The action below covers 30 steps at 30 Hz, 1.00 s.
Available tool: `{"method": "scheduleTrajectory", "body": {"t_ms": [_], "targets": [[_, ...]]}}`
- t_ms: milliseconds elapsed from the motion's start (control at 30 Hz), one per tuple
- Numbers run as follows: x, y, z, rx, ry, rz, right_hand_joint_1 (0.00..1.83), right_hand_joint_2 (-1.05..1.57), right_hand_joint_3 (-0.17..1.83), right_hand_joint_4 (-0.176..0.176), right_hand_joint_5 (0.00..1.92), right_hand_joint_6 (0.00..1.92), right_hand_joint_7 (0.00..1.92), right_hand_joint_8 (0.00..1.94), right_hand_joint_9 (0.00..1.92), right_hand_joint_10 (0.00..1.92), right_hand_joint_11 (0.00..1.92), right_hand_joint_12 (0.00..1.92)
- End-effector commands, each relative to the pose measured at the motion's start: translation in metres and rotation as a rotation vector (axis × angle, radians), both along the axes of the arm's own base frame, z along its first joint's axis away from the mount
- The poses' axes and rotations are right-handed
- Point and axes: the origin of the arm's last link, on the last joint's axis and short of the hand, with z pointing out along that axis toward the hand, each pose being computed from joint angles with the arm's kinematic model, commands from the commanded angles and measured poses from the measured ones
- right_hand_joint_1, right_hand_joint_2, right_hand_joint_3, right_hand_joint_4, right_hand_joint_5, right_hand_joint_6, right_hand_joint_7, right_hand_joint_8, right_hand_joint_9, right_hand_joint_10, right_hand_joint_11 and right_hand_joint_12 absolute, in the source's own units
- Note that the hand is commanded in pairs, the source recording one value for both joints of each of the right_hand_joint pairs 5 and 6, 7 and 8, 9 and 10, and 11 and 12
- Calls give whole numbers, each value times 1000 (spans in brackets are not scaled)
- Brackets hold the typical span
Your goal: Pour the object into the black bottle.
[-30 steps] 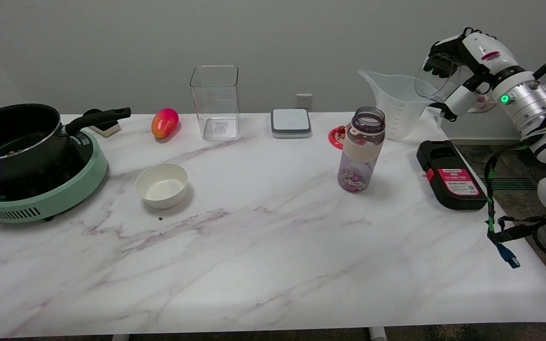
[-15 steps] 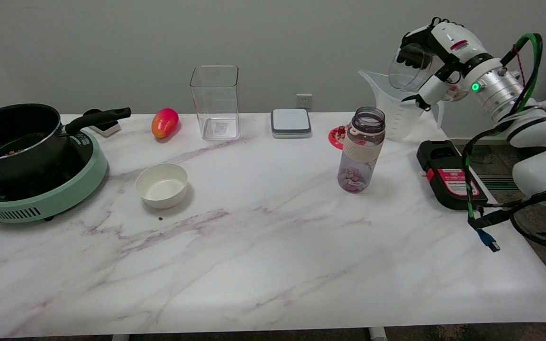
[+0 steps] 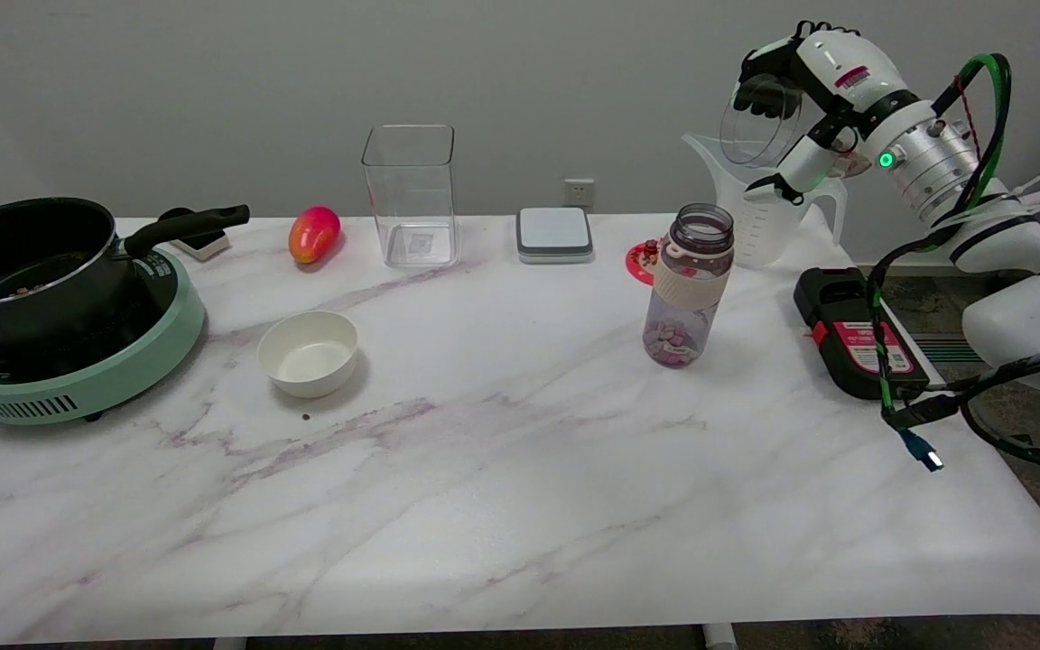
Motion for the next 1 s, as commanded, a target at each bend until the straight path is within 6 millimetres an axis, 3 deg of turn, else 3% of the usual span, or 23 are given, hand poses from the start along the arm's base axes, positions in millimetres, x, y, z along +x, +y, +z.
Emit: {"method": "scheduleTrajectory", "body": {"t_ms": [33, 1000], "targets": [[5, 17, -9, 23, 122, 48, 1489, 699, 717, 0, 1556, 1556, 1436, 1436, 1286, 1286, 1151, 1151], [-5, 26, -22, 47, 280, 57, 1491, 728, 711, 0, 1600, 1600, 1452, 1452, 1302, 1302, 1165, 1165]]}}
